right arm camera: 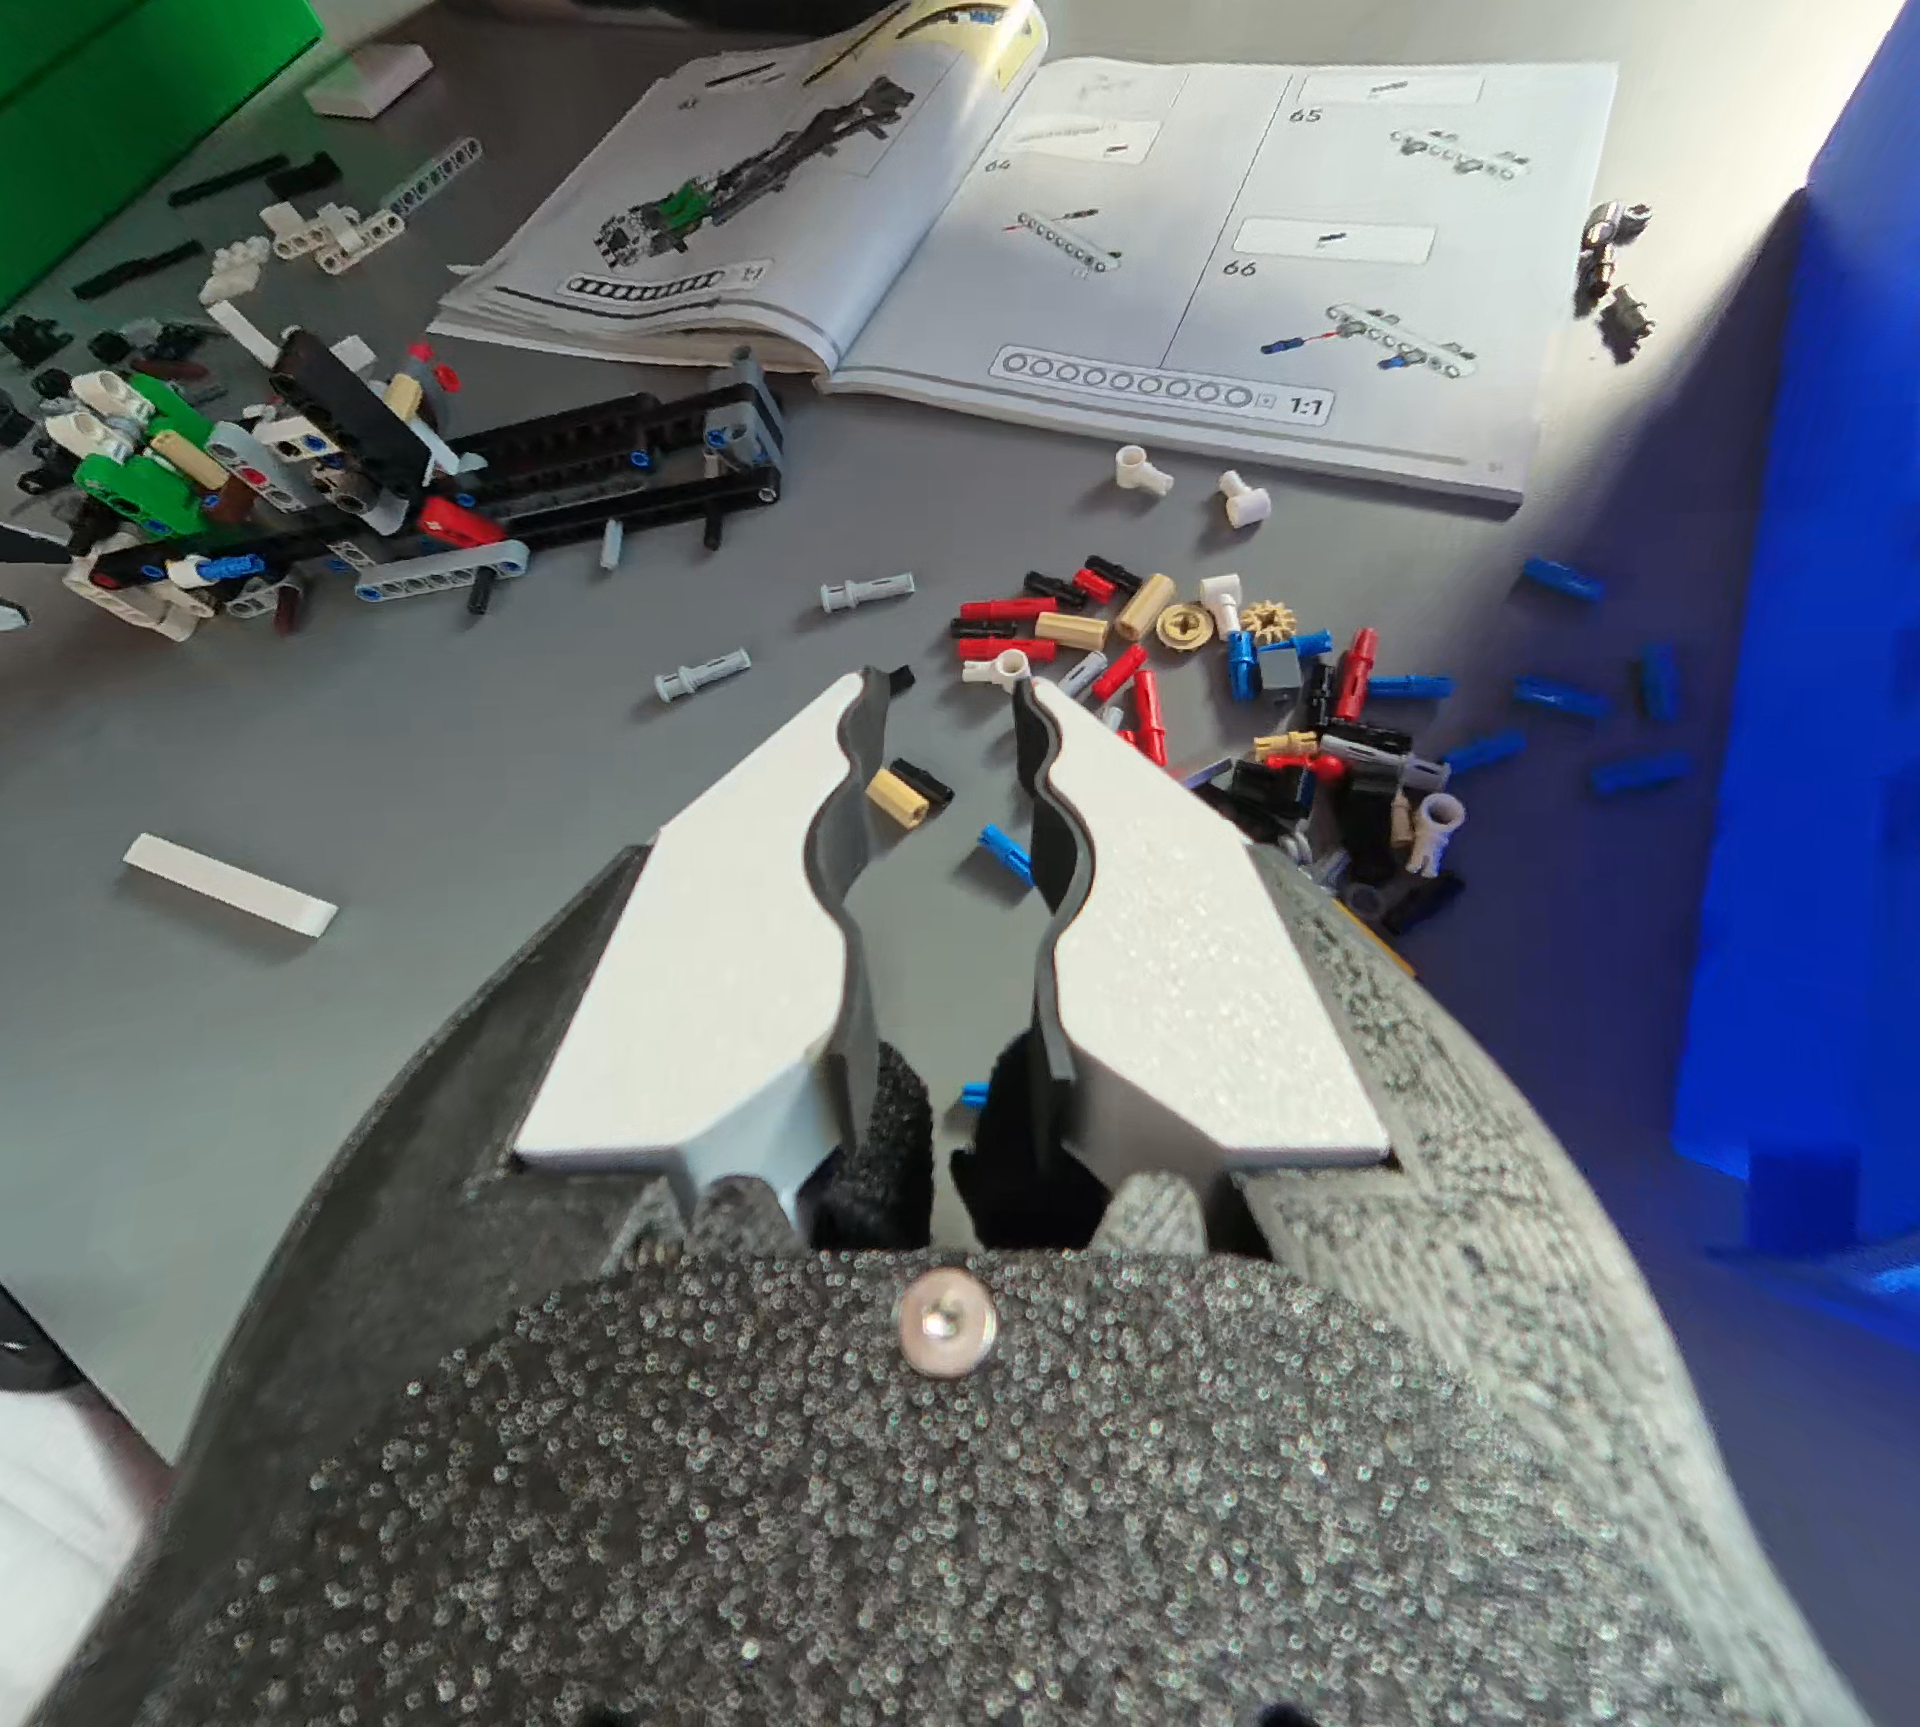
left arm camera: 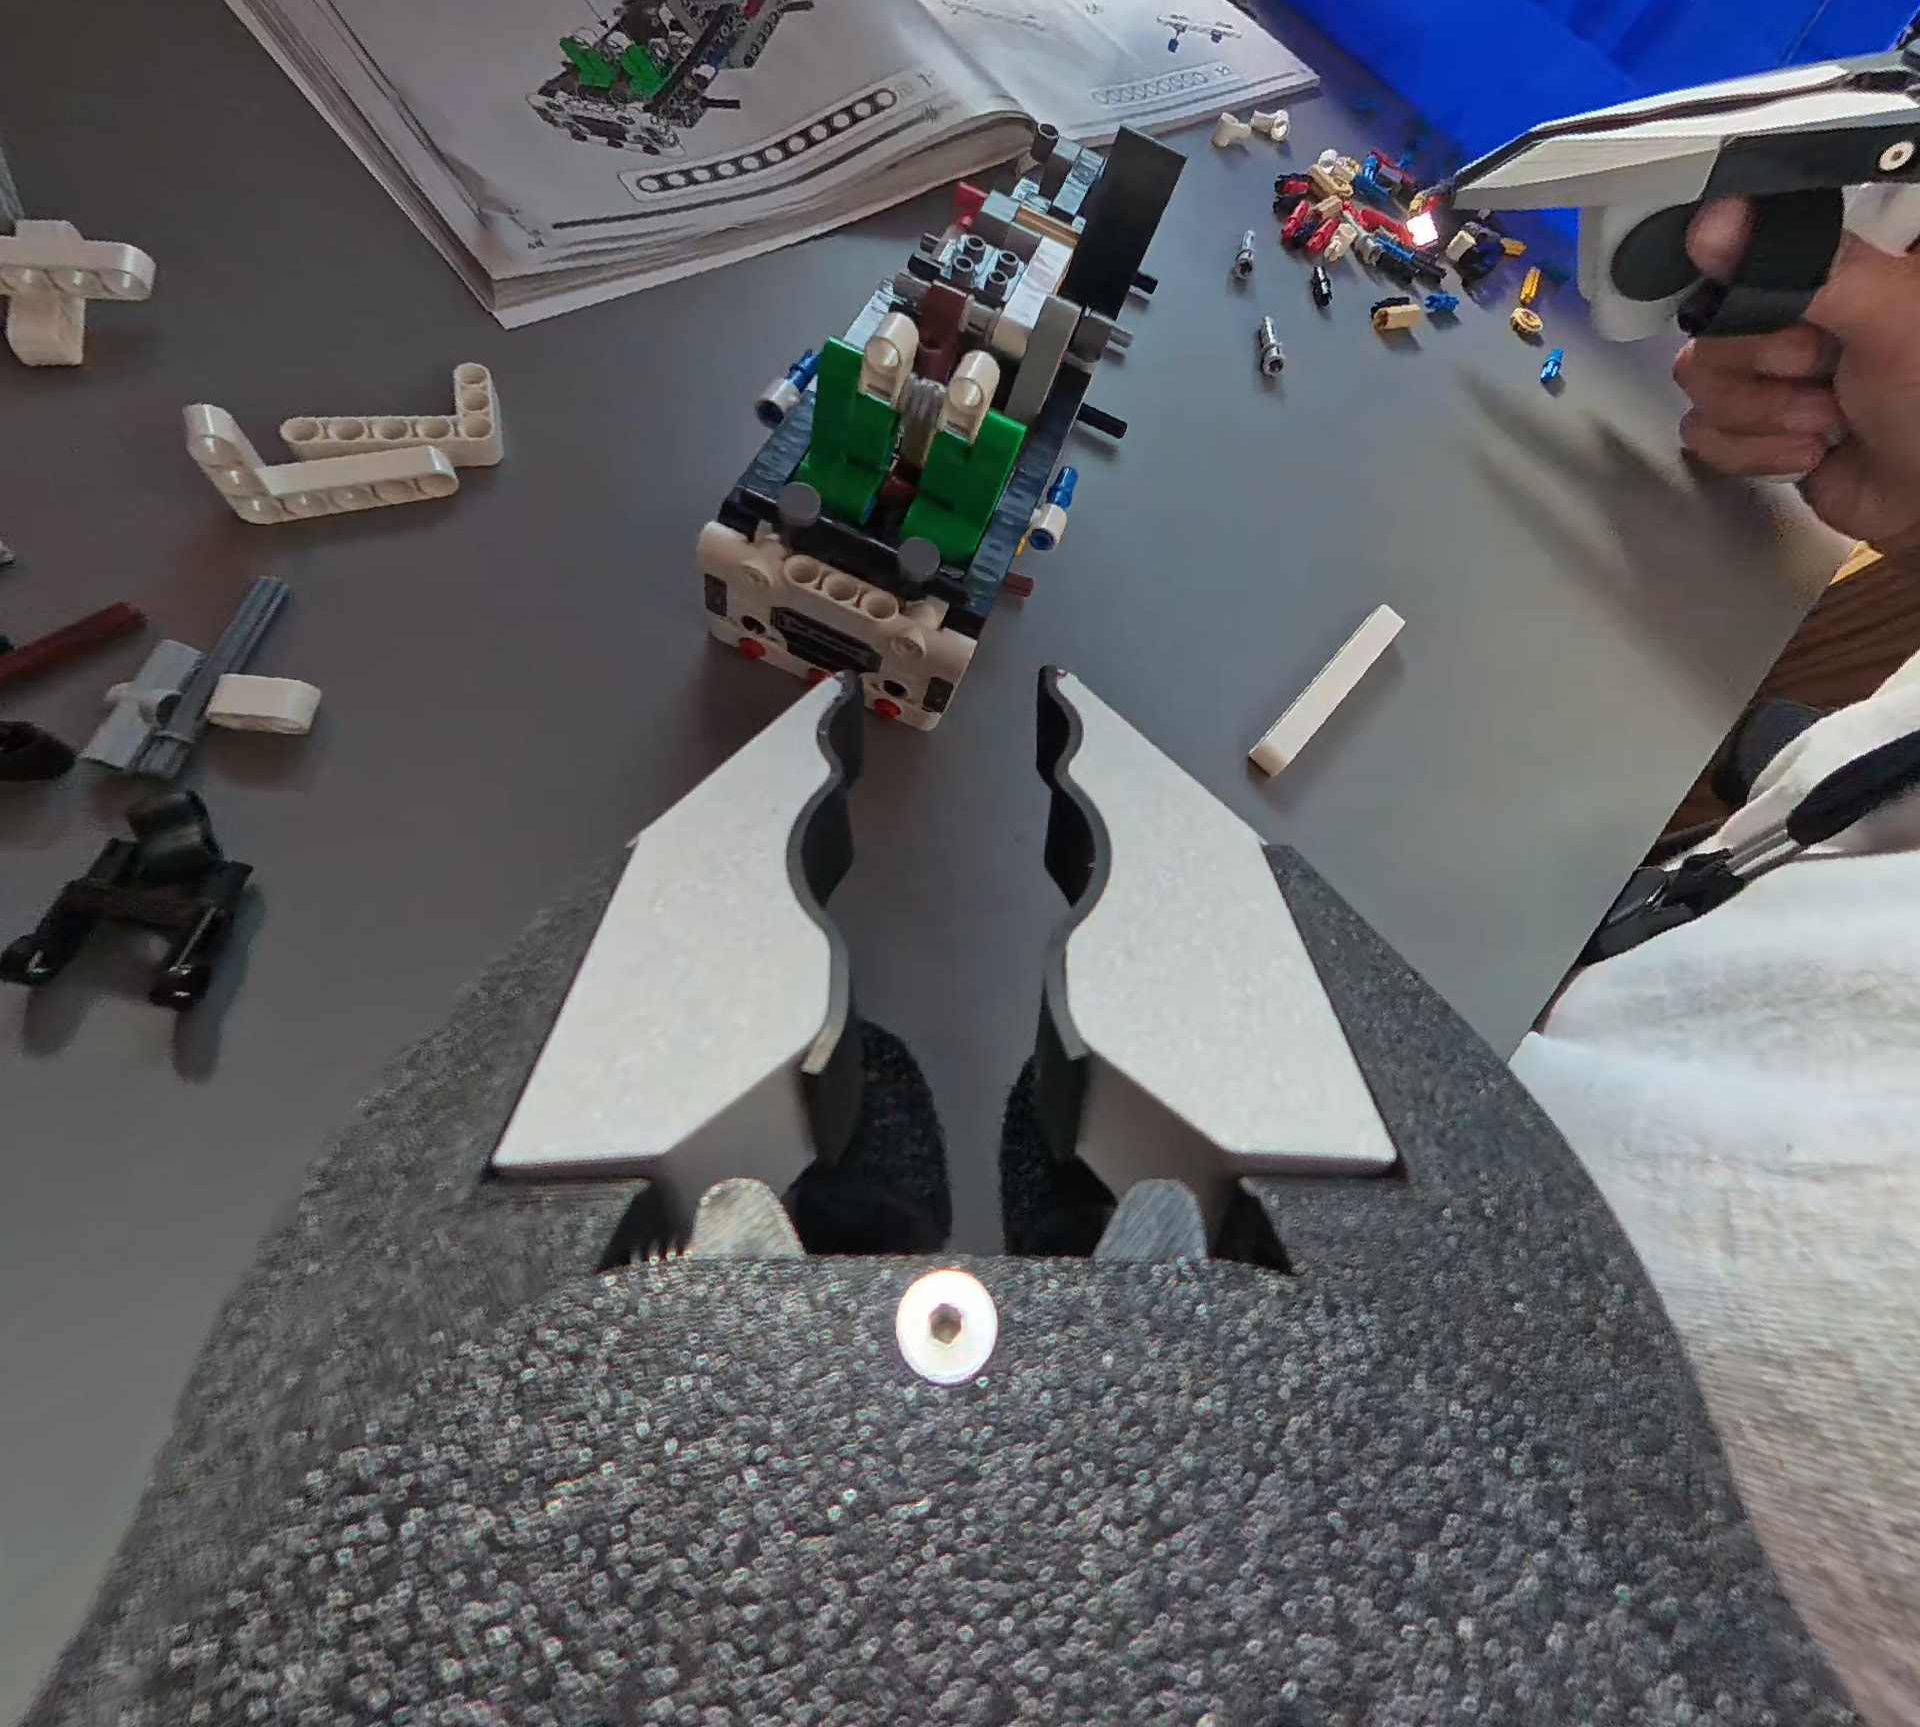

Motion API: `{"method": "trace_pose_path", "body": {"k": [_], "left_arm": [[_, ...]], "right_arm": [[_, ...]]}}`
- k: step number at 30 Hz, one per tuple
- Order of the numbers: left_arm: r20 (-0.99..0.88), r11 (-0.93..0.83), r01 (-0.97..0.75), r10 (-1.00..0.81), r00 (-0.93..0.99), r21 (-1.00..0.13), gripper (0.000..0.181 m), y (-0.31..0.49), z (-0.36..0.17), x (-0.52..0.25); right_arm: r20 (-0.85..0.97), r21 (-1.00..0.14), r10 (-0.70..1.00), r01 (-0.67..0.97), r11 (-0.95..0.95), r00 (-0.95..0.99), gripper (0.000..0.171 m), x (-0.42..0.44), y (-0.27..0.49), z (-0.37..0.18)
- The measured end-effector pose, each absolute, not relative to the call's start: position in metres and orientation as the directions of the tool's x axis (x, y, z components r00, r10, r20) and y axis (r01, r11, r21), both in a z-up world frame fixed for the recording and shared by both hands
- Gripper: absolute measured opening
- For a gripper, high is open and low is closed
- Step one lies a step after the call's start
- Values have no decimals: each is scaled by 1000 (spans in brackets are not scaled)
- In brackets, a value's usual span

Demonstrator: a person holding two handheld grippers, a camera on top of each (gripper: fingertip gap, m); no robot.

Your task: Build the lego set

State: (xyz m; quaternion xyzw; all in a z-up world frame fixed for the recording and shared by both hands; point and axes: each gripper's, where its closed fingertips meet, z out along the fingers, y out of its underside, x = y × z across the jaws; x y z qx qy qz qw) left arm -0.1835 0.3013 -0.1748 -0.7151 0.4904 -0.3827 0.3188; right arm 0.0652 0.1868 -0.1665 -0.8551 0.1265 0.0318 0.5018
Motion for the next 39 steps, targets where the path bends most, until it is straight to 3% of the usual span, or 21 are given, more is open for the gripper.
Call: {"method": "trace_pose_path", "body": {"k": [7, 13, 17, 22, 24, 28, 32, 39], "left_arm": [[232, -299, -445, -952, 201, -844, 32, 298, -171, -183], [252, -308, -426, -950, 184, -851, 32, 297, -167, -184], [258, -308, -421, -951, 173, -853, 32, 295, -166, -184], [252, -300, -414, -953, 168, -860, 32, 295, -164, -184], [252, -299, -414, -954, 165, -860, 32, 294, -164, -184], [252, -296, -411, -955, 158, -862, 32, 293, -163, -184], [229, -271, -402, -962, 151, -874, 32, 291, -161, -184], [209, -252, -382, -966, 151, -889, 32, 291, -157, -185]], "right_arm": [[18, -735, -182, -110, -669, 983, 24, 51, 209, -200], [28, -725, -158, -89, -683, 987, 22, 44, 214, -203], [56, -725, -140, -57, -687, 989, 4, 41, 214, -203], [87, -732, -126, -23, -681, 988, 4, 36, 213, -201], [-1, -775, -12, -9, -632, 1000, 4, 7, 215, -192], [-78, -799, 375, 167, -577, 924, 4, -83, 196, -185], [11, -734, 370, 259, -627, 929, 4, -85, 189, -202], [-31, -727, 338, 211, -653, 941, 11, -80, 190, -203]]}}
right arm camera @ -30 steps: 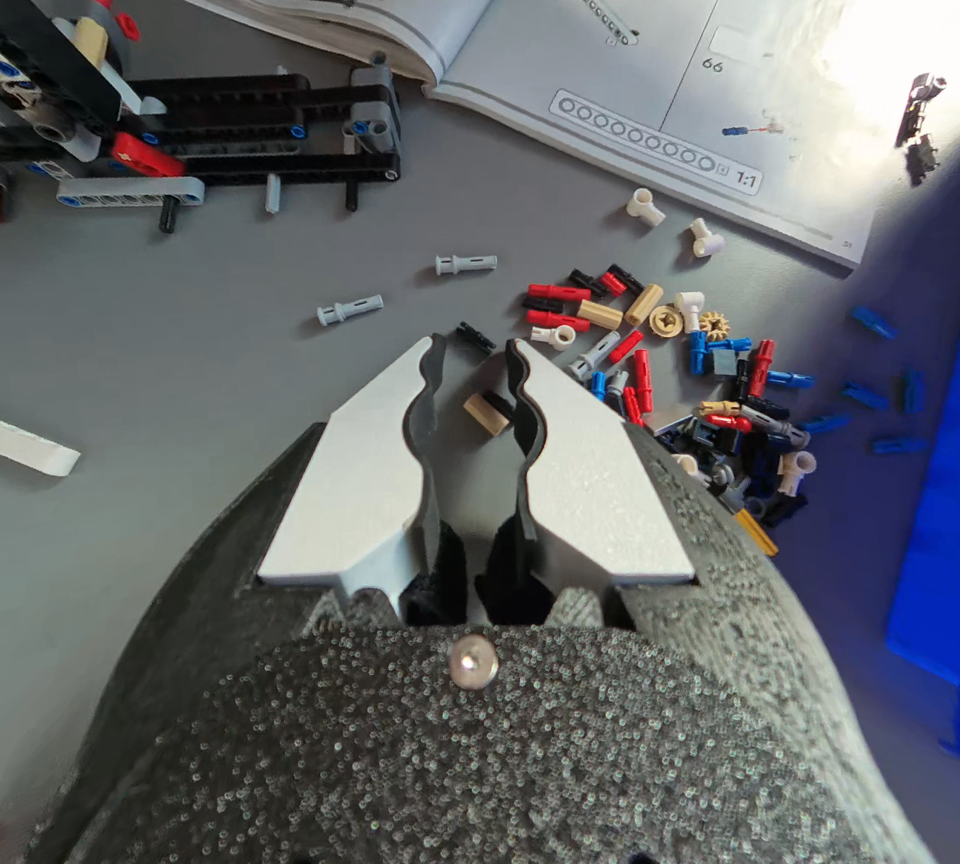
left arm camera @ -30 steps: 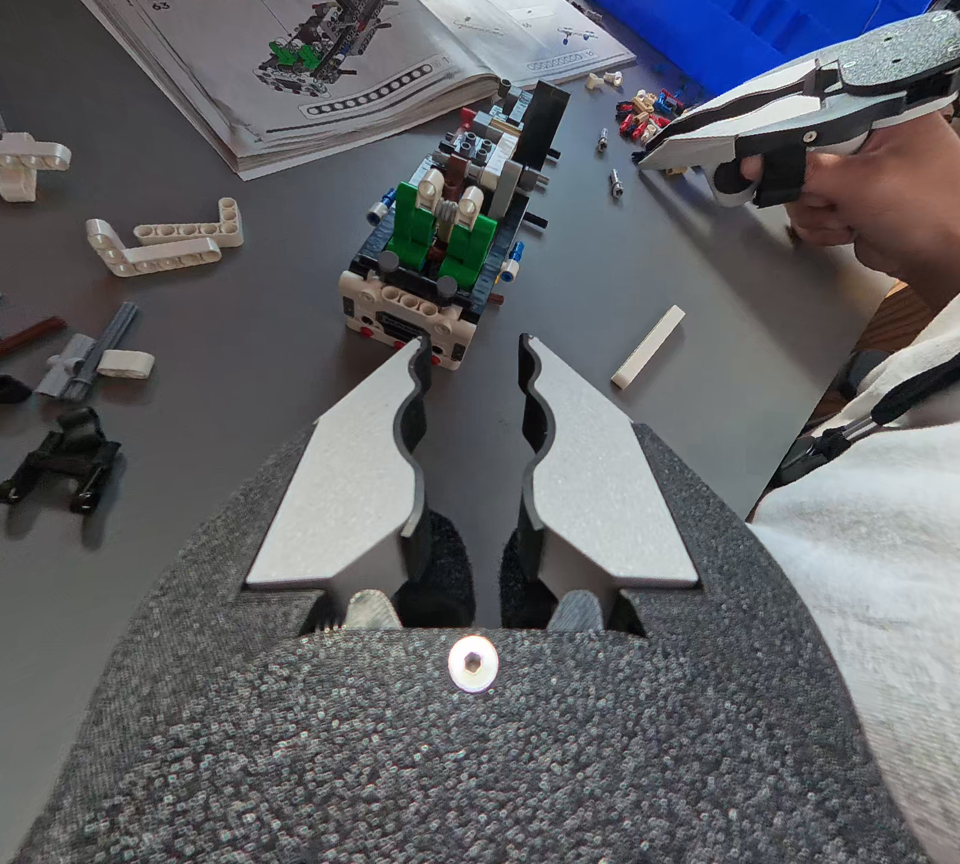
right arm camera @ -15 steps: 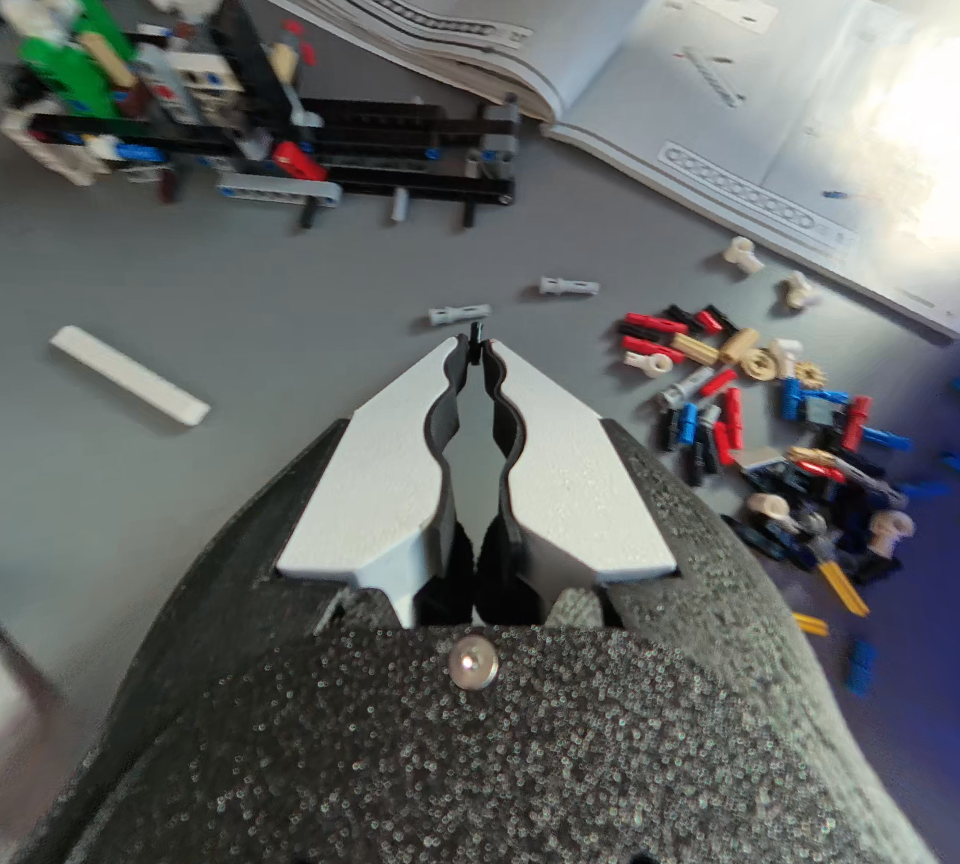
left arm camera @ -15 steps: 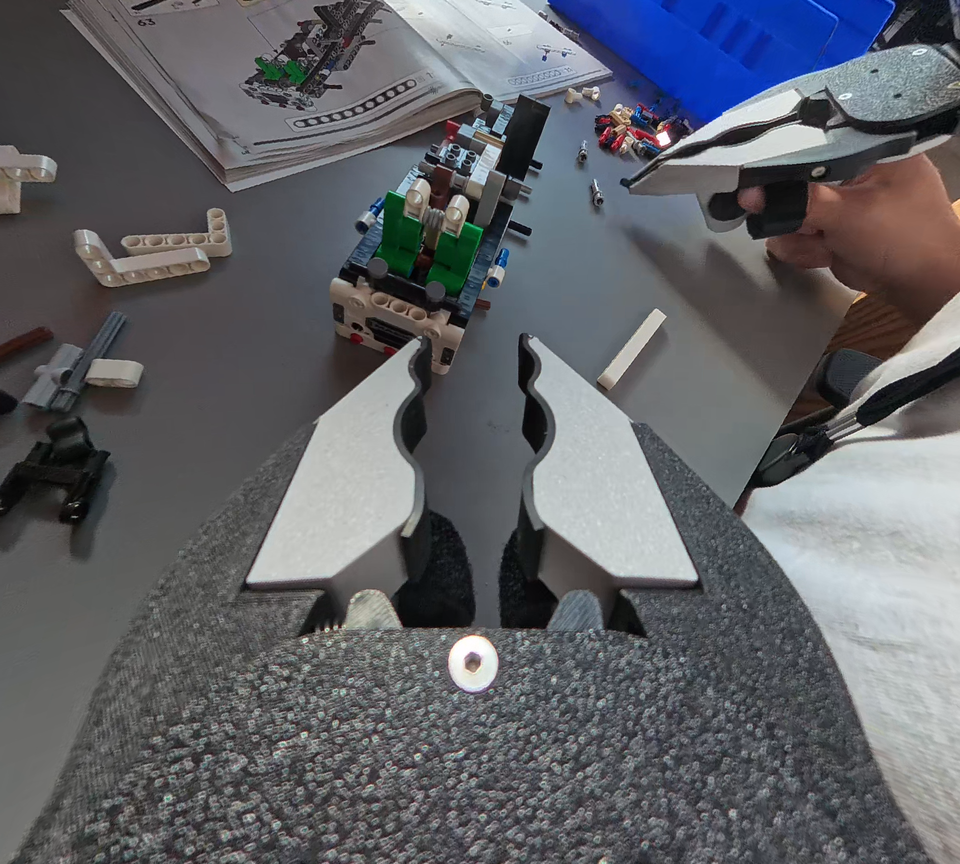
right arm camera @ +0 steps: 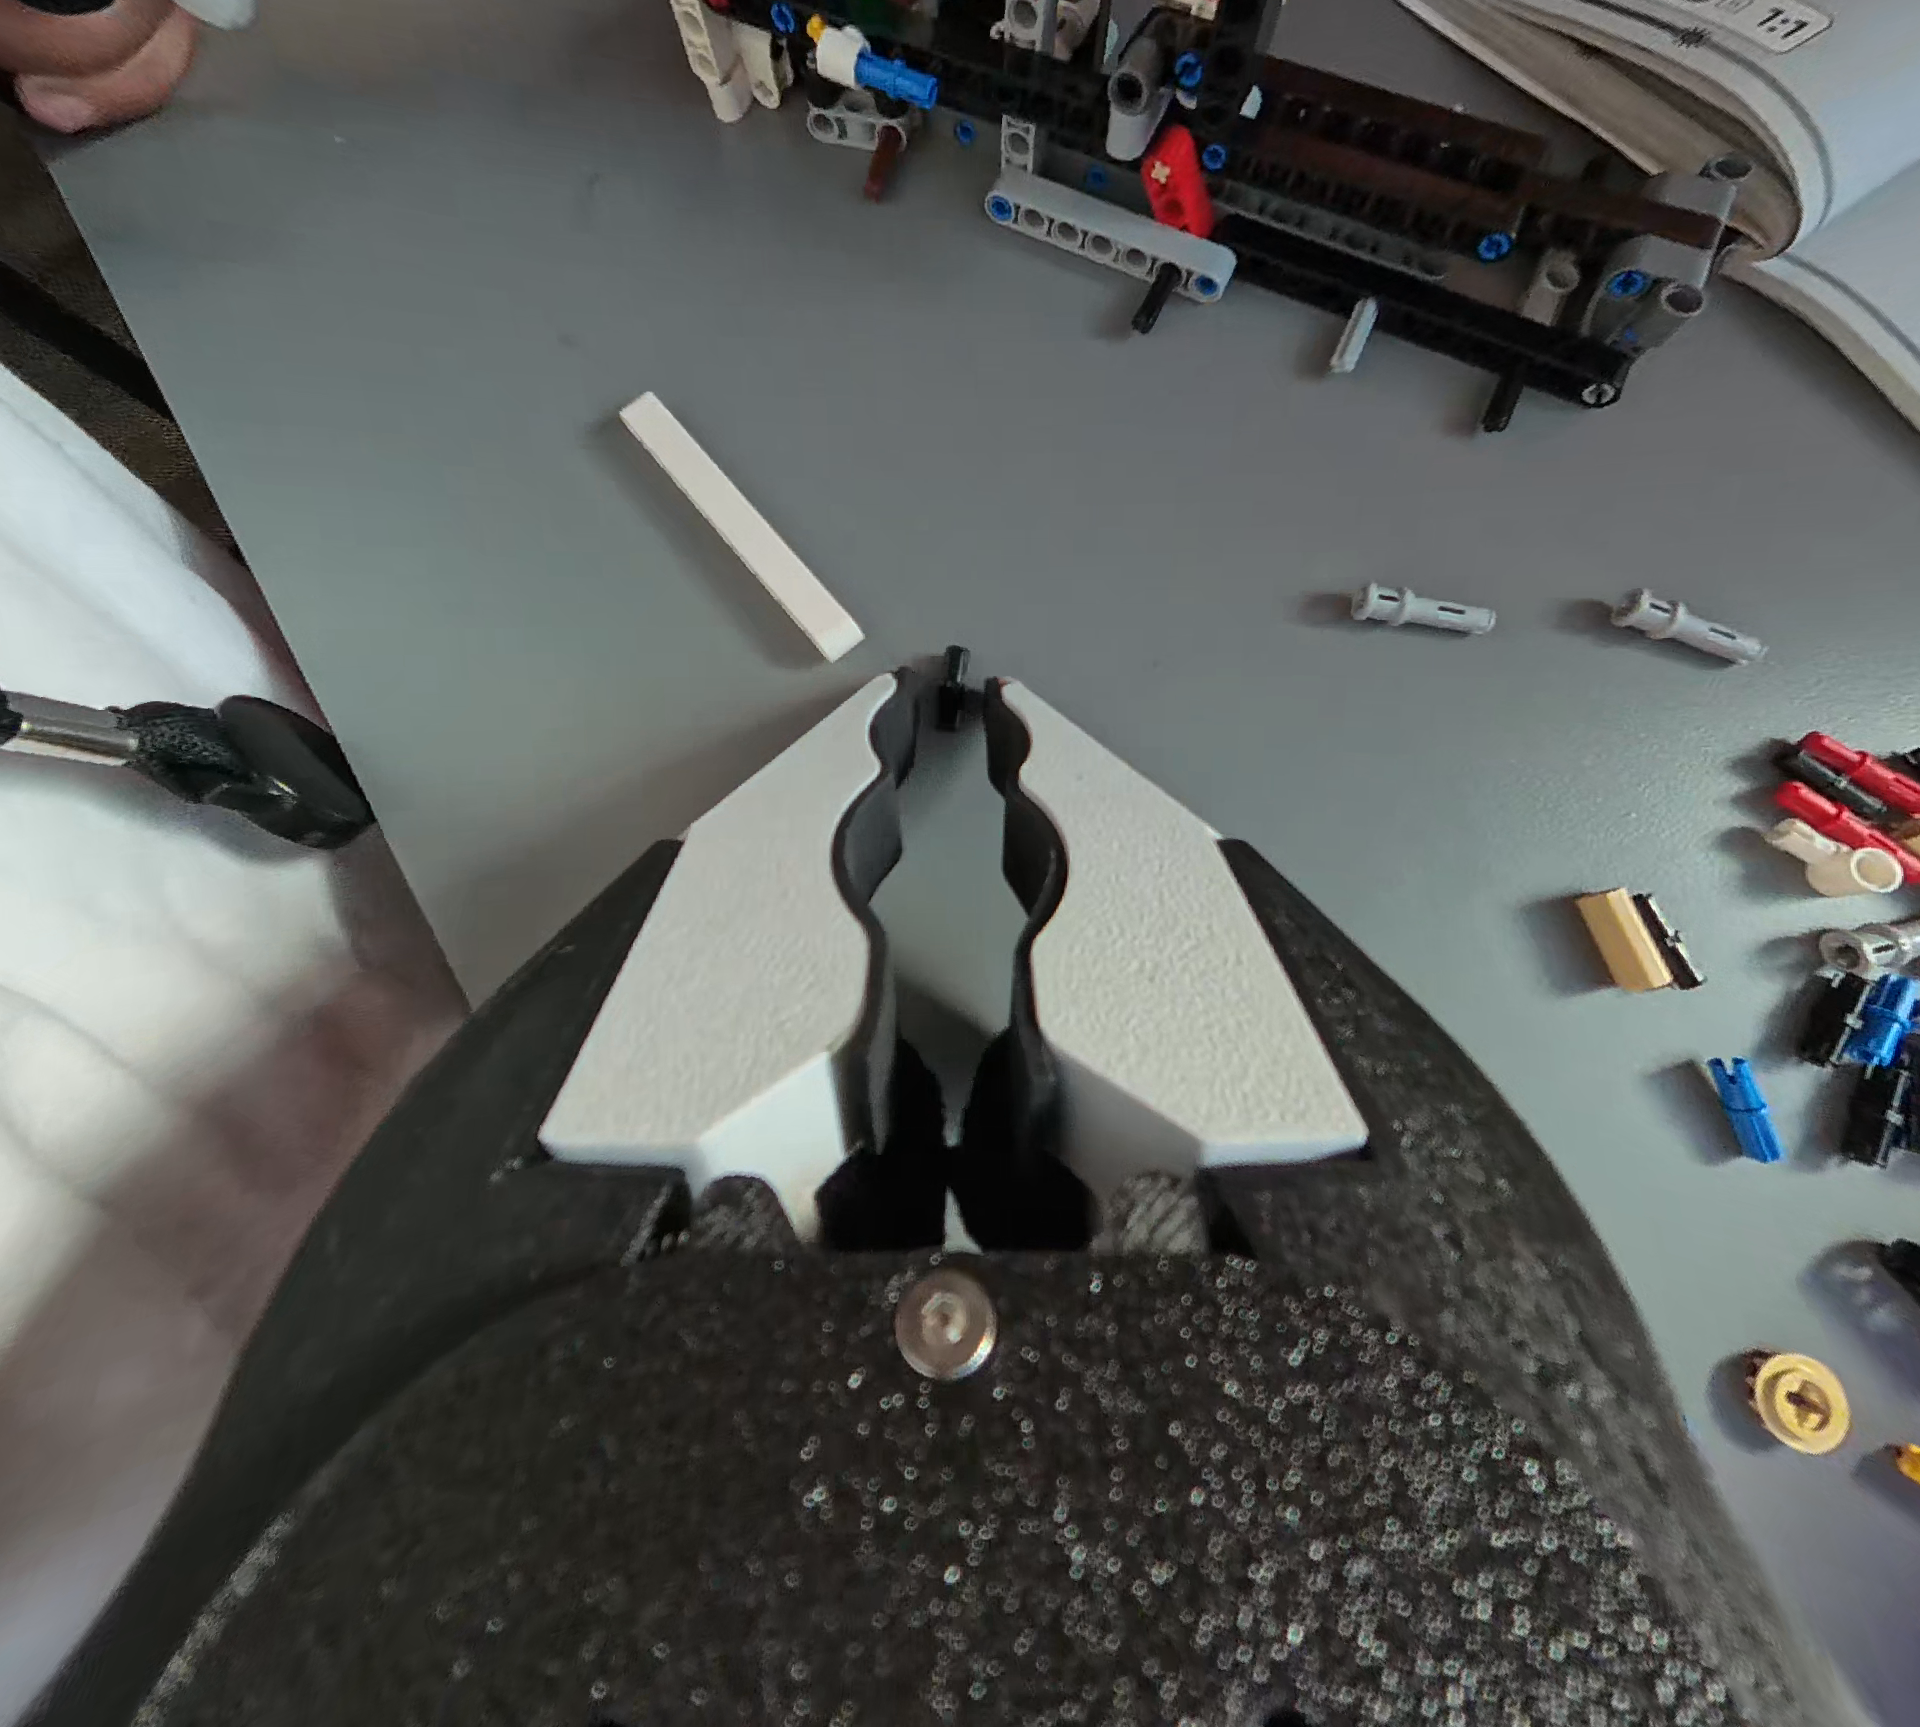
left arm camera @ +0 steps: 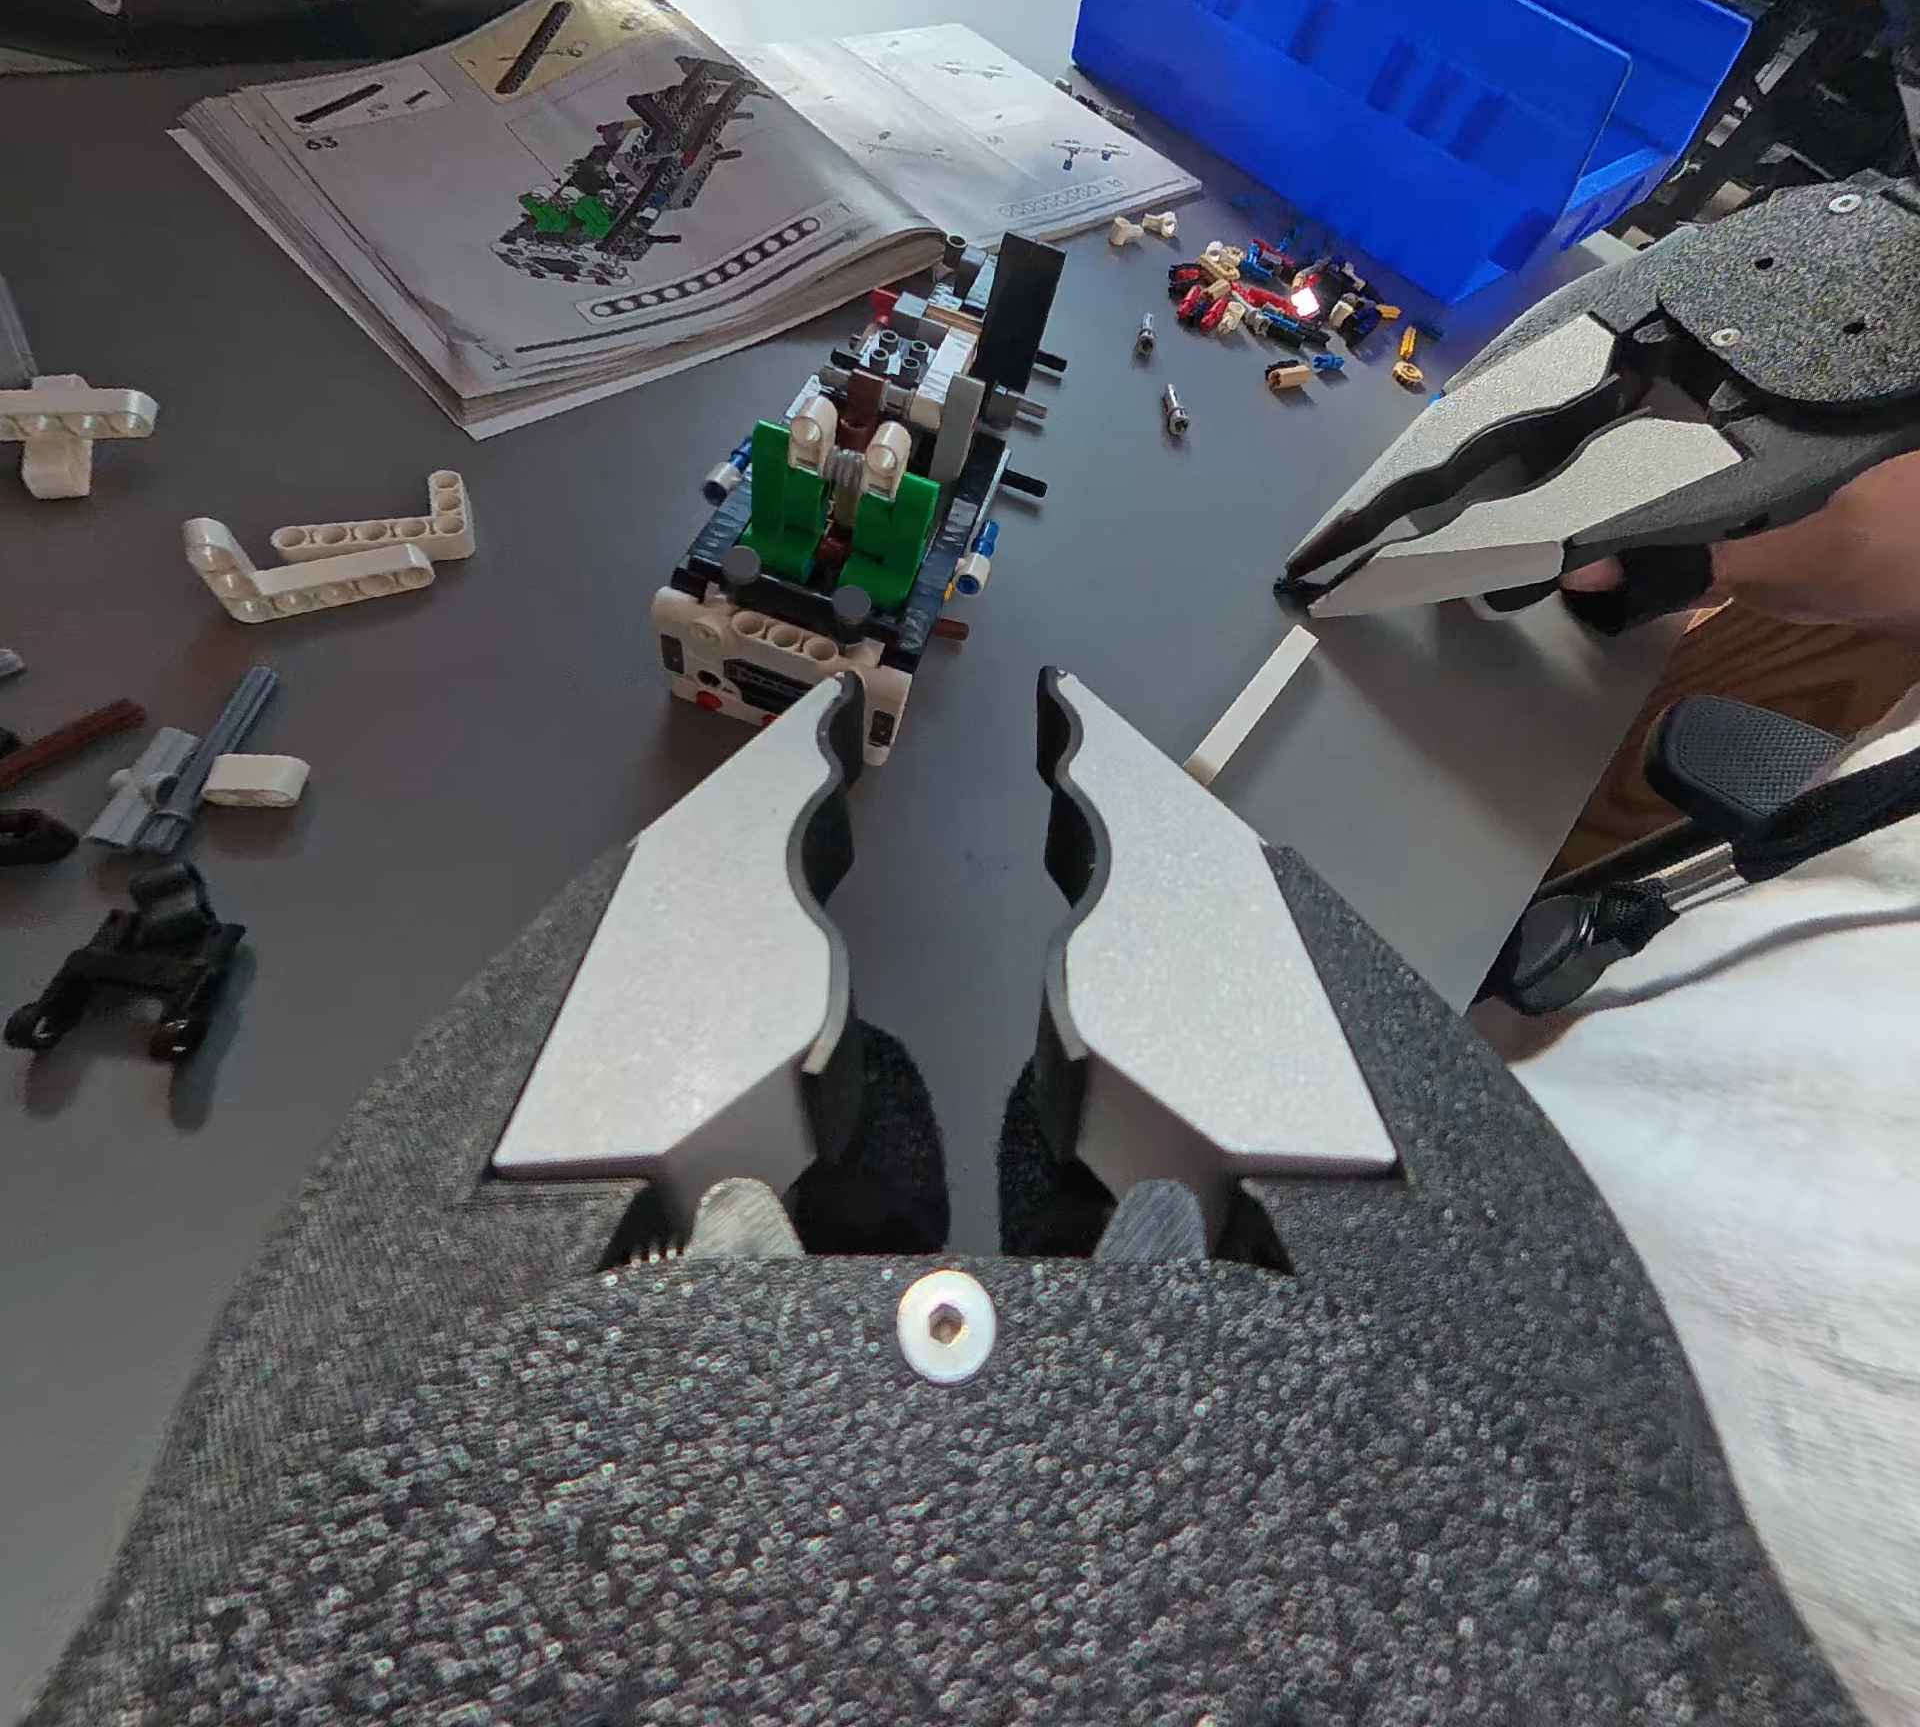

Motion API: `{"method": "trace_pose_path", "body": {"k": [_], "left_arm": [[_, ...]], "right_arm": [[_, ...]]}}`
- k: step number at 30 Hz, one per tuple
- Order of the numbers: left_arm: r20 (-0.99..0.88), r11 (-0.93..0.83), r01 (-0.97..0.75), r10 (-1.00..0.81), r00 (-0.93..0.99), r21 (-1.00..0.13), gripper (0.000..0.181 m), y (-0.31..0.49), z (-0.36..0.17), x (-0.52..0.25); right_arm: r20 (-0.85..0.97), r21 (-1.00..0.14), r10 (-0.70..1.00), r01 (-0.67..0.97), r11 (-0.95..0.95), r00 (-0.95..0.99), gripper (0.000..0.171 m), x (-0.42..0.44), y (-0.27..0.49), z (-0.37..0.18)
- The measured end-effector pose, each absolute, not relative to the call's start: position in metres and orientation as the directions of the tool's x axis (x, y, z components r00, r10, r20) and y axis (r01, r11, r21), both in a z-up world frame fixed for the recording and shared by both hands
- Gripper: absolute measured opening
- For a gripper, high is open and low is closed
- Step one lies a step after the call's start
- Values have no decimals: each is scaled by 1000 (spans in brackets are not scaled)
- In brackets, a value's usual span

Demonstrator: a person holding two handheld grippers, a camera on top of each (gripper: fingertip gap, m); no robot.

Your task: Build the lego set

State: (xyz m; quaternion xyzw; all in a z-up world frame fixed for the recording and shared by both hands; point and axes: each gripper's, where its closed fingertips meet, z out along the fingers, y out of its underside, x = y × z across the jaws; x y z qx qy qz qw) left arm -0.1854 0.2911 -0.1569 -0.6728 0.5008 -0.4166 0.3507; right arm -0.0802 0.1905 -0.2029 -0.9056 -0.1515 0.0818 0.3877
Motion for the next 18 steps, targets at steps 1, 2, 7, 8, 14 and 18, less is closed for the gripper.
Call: {"method": "trace_pose_path", "body": {"k": [1, 2, 7, 8, 14, 18], "left_arm": [[208, -251, -378, -966, 151, -891, 32, 291, -156, -186], [207, -249, -377, -967, 151, -892, 32, 291, -156, -186], [202, -244, -380, -968, 147, -892, 32, 290, -156, -186], [202, -244, -382, -968, 147, -891, 32, 290, -157, -185], [203, -245, -387, -968, 148, -889, 32, 290, -158, -185], [200, -244, -385, -968, 151, -890, 32, 291, -157, -185]], "right_arm": [[-44, -729, 339, 201, -654, 940, 14, -81, 190, -202], [-54, -738, 331, 186, -649, 942, 15, -80, 190, -200], [-10, -789, 150, 85, -609, 989, 15, -25, 186, -184], [14, -792, 68, 53, -608, 998, 15, -3, 183, -182], [73, -786, -65, 17, -618, 995, 14, 56, 180, -187], [21, -784, -4, 14, -620, 1000, 14, 60, 184, -191]]}}
